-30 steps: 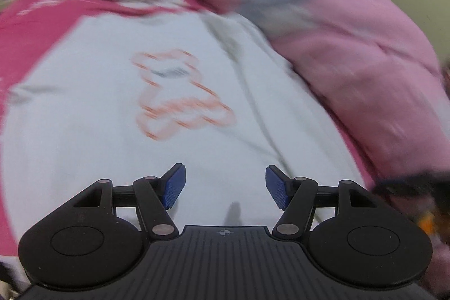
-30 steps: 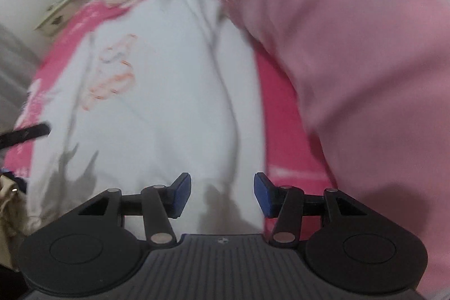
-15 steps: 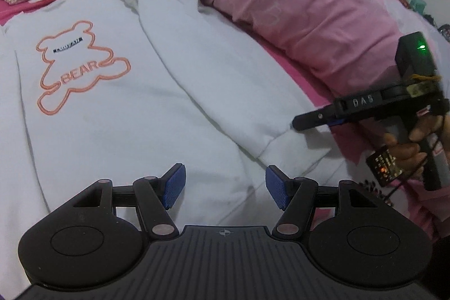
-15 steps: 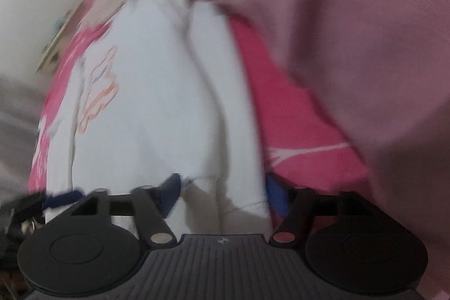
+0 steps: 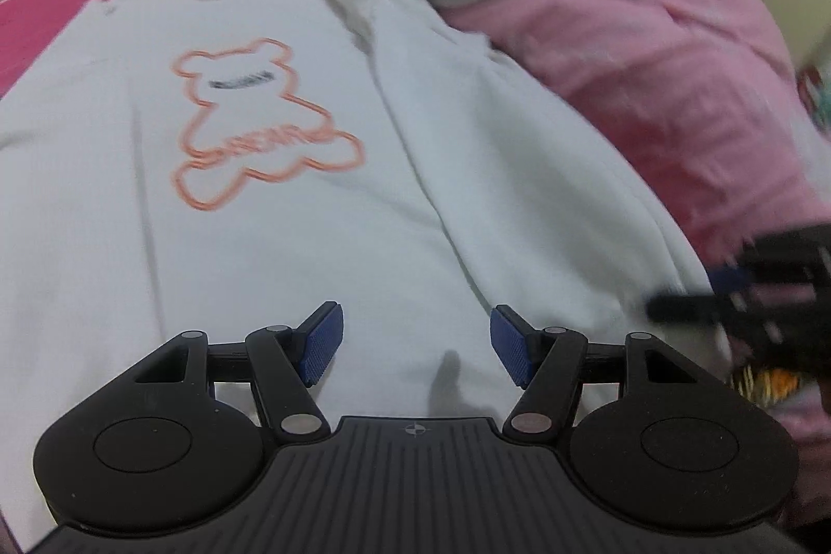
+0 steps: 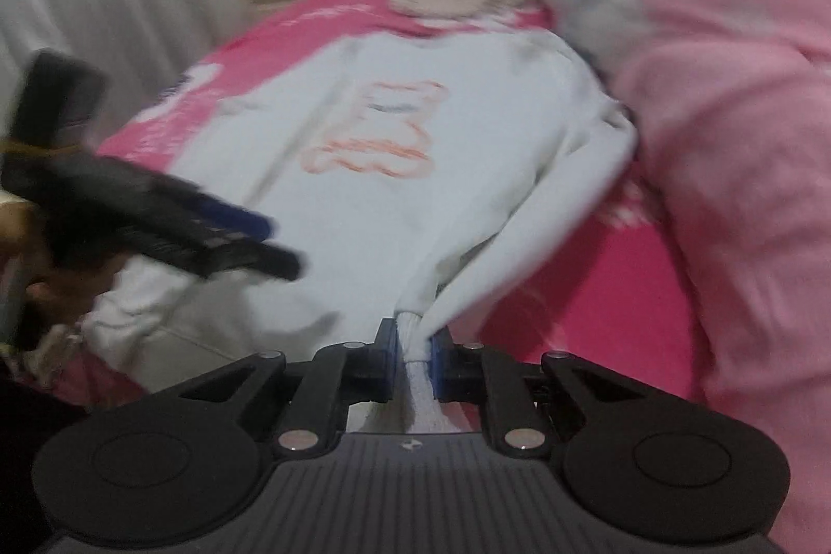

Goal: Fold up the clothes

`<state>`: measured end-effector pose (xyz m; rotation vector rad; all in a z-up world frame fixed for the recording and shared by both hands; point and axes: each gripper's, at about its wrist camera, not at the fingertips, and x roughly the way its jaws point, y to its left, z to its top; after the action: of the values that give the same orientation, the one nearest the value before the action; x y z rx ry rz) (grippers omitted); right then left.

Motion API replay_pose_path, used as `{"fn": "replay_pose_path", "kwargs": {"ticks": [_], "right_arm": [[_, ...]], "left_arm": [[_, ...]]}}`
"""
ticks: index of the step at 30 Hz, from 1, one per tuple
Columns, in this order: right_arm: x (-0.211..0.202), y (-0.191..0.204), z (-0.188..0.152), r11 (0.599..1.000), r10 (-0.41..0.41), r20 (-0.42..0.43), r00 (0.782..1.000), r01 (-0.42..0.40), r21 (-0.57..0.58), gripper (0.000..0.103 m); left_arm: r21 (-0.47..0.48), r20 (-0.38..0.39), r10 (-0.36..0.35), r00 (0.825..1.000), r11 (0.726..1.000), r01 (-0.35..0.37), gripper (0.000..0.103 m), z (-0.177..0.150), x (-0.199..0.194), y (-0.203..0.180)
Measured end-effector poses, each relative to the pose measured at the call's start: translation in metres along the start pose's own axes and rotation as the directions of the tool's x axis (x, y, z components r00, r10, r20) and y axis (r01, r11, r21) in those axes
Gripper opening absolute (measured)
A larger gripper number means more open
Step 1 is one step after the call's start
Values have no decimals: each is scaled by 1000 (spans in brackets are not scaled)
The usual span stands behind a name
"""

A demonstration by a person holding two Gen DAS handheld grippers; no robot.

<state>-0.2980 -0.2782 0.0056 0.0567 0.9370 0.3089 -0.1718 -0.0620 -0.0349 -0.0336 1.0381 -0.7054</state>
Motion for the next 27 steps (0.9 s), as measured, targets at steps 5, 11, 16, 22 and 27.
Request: {"fn": "replay_pose_path", "kwargs": {"ticks": [5, 11, 16, 22, 27], "right_arm": [[-4, 22, 9, 992, 125, 7, 992, -125, -25, 14], [29, 54, 3, 972, 206, -102, 973, -216, -89, 14], [55, 58, -16, 971, 172, -243, 955, -206, -124, 32], [29, 23, 15, 931, 302, -371, 878, -355, -83, 56], [-5, -27, 90, 956, 250, -160, 955, -270, -117, 56]], "left_arm": [[-55, 23, 7, 1000, 998, -5, 63, 4, -8, 18], [-144, 37, 11, 999, 989, -5, 63, 10, -9, 38], [-99, 19, 49, 999, 994, -46, 63, 18, -3, 42], [-56, 10, 53, 999, 997, -53, 63, 38, 12, 48], [-33, 42, -22, 999, 999, 23, 63, 40, 22, 35]]}}
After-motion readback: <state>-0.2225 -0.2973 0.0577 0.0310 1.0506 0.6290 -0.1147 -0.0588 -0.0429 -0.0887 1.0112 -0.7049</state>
